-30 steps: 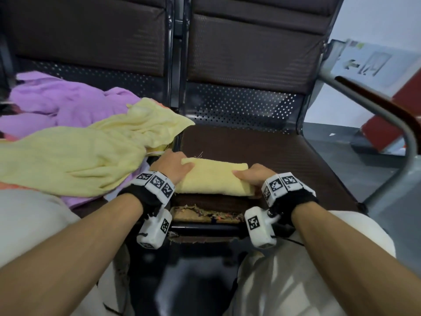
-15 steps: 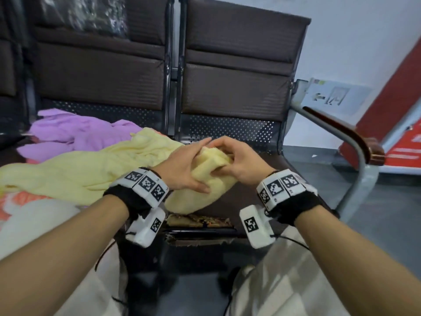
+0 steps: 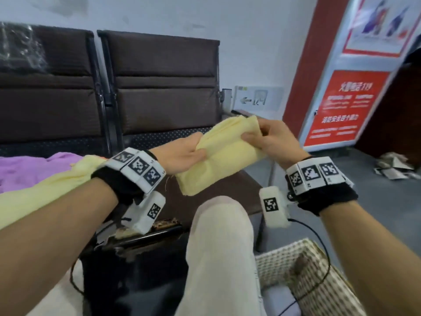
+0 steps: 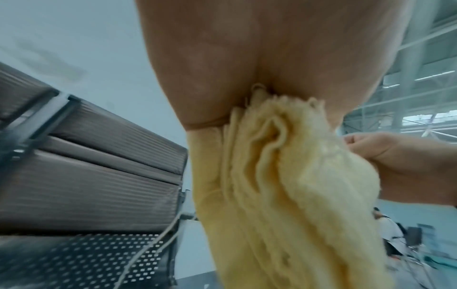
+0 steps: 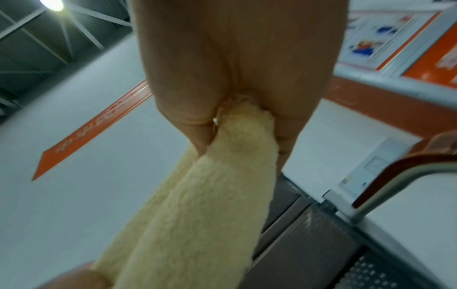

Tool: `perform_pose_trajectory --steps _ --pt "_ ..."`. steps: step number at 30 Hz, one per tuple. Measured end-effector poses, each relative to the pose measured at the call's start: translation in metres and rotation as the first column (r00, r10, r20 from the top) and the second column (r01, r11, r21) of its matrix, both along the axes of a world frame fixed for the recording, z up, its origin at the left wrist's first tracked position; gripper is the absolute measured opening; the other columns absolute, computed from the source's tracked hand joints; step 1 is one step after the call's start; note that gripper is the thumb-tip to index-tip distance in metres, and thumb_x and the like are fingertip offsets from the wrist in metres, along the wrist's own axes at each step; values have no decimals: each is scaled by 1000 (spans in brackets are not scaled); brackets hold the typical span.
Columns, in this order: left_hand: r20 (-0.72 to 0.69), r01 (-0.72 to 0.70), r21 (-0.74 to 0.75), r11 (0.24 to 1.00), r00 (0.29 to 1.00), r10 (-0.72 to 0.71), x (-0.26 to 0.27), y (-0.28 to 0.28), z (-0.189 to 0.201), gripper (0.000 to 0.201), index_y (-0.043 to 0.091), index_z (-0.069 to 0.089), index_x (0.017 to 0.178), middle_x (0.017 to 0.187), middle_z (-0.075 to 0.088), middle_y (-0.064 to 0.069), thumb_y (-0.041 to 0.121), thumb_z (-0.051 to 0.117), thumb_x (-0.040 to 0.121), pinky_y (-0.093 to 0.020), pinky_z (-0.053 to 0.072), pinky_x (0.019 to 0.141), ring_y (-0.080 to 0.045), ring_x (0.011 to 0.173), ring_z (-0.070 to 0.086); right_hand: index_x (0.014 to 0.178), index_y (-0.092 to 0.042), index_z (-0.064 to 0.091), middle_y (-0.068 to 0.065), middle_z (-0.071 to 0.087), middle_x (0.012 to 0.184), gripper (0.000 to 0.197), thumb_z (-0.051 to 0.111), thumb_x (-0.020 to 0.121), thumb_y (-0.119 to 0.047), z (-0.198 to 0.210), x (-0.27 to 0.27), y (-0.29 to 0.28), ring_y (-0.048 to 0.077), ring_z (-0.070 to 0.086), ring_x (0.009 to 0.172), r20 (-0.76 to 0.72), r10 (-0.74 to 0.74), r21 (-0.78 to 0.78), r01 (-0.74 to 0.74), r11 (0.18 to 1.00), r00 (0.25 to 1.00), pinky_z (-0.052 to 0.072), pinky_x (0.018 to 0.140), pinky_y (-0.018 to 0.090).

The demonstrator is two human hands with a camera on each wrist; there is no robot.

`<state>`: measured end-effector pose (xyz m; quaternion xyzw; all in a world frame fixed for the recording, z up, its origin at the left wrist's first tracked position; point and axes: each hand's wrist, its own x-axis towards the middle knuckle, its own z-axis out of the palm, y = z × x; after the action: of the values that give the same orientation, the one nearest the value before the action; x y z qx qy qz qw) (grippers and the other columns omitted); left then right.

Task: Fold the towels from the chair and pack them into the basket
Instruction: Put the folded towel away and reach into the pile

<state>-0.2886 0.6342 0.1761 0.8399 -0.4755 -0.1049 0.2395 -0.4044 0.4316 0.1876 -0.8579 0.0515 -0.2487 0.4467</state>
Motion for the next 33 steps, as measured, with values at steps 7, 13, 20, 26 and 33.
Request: perform_pose_trajectory --steps 7,13,20,26,33 --pt "151 195 186 963 963 -224 -41 -127 -13 42 16 48 125 118 56 -2 42 51 93 -30 38 84 -19 104 52 82 -20 68 -3 64 76 13 65 84 -8 -66 -85 -95 11 56 72 31 -342 184 331 925 939 44 68 30" --pt "34 375 383 844 908 -418 -87 -205 -104 34 11 55 119 105 54 0 31 55 91 -23 28 68 -15 89 47 100 -13 69 7 71 91 19 73 81 -13 -171 -157 -139 22 66 86 -195 -513 223 548 806 836 52 75 39" --pt "-288 497 541 678 868 -405 -119 -219 -240 39 11 49 130 128 55 -6 24 52 94 -28 40 84 -25 112 54 98 -17 69 5 72 91 17 73 81 -18 -278 -196 -137 21 66 87 -485 -442 146 569 809 754 51 80 39" --pt "-321 490 690 533 867 -381 -131 -206 -310 37 2 53 122 126 57 -11 27 46 97 -32 40 93 -29 115 53 95 -17 72 -3 69 87 14 68 85 -26 -338 -183 -132 16 62 85 -668 -315 49 462 886 675 44 69 26" --pt "-221 409 687 601 905 -362 -121 -196 -314 32 7 57 120 123 60 -13 23 44 96 -37 47 93 -29 113 56 126 -9 59 10 63 123 41 63 90 -27 -381 -161 -121 25 58 113 -855 -311 -92 468 879 416 46 96 32"
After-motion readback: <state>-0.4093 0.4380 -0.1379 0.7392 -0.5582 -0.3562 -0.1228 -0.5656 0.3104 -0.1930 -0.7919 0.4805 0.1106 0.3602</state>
